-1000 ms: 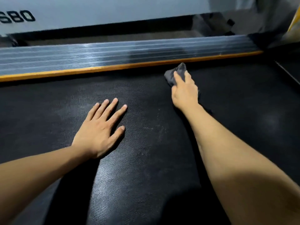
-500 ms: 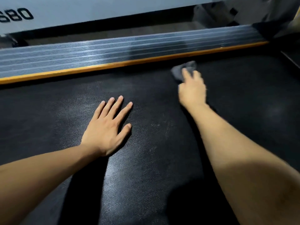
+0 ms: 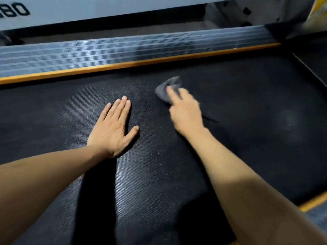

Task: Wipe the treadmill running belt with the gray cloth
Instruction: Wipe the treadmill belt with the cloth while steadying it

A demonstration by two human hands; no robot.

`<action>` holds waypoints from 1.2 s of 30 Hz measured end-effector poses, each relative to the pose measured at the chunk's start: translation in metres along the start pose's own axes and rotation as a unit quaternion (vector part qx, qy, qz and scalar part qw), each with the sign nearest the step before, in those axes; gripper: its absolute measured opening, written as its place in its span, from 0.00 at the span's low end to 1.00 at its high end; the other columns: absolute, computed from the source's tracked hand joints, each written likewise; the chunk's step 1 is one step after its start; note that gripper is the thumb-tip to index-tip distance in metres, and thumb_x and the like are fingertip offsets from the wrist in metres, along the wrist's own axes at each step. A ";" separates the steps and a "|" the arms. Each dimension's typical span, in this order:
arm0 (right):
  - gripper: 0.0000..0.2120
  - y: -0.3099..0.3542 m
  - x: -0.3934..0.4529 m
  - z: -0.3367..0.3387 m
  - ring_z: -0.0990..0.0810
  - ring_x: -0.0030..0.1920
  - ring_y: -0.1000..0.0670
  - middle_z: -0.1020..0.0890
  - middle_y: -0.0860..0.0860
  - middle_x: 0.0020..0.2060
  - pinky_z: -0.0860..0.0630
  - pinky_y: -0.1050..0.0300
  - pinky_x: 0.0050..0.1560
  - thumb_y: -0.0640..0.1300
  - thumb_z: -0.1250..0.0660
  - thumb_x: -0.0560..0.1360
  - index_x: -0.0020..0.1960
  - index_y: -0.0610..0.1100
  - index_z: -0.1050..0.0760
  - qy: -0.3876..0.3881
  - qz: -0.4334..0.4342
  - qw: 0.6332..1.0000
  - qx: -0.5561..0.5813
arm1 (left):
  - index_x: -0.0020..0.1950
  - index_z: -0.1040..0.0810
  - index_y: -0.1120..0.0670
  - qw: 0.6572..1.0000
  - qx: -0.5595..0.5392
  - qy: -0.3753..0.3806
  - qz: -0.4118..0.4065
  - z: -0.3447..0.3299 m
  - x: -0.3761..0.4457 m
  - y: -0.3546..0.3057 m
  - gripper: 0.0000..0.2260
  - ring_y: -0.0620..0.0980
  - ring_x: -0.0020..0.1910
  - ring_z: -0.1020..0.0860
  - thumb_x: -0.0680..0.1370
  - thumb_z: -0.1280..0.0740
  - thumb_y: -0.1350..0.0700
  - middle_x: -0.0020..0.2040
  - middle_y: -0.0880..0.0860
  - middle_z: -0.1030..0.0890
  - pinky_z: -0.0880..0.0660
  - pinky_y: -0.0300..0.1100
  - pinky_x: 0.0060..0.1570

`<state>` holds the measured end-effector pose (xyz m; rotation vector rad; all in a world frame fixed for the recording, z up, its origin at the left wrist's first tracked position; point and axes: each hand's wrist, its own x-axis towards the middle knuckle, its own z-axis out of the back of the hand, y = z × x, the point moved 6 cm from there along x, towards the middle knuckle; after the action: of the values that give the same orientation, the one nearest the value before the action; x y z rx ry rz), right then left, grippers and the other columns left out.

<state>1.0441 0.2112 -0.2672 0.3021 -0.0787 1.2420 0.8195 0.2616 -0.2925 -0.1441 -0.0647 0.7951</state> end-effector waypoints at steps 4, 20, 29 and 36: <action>0.30 -0.086 -0.009 0.017 0.31 0.65 0.36 0.34 0.38 0.70 0.34 0.44 0.64 0.42 0.39 0.78 0.78 0.46 0.40 0.009 -0.153 0.988 -0.031 | 0.83 0.53 0.57 1.000 0.001 -0.006 0.006 0.000 0.000 -0.002 0.38 0.50 0.83 0.55 0.80 0.54 0.35 0.84 0.54 0.53 0.56 0.51 0.81; 0.30 -0.072 -0.066 0.031 0.26 0.59 0.36 0.28 0.38 0.65 0.29 0.44 0.58 0.41 0.36 0.75 0.76 0.45 0.36 -0.011 -0.126 0.991 -0.037 | 0.83 0.54 0.56 1.000 0.010 -0.001 0.010 0.000 0.000 -0.002 0.38 0.50 0.83 0.55 0.79 0.56 0.34 0.84 0.54 0.54 0.58 0.49 0.81; 0.28 0.053 -0.128 0.019 0.24 0.53 0.34 0.24 0.35 0.59 0.26 0.43 0.54 0.40 0.39 0.71 0.72 0.41 0.28 -0.010 0.051 0.997 0.063 | 0.83 0.53 0.56 1.000 0.012 0.010 0.011 0.002 0.001 -0.004 0.39 0.50 0.83 0.55 0.79 0.56 0.35 0.84 0.54 0.54 0.58 0.50 0.81; 0.30 -0.035 -0.123 0.039 0.22 0.54 0.34 0.23 0.35 0.60 0.25 0.45 0.55 0.38 0.34 0.68 0.71 0.42 0.27 -0.035 -0.045 0.998 -0.005 | 0.83 0.54 0.55 1.000 0.011 0.013 0.013 0.001 0.000 -0.001 0.39 0.49 0.83 0.56 0.79 0.56 0.33 0.84 0.52 0.54 0.58 0.49 0.81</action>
<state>1.0407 0.0777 -0.2640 0.3360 -0.1303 1.1415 0.8202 0.2604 -0.2917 -0.1345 -0.0300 0.8191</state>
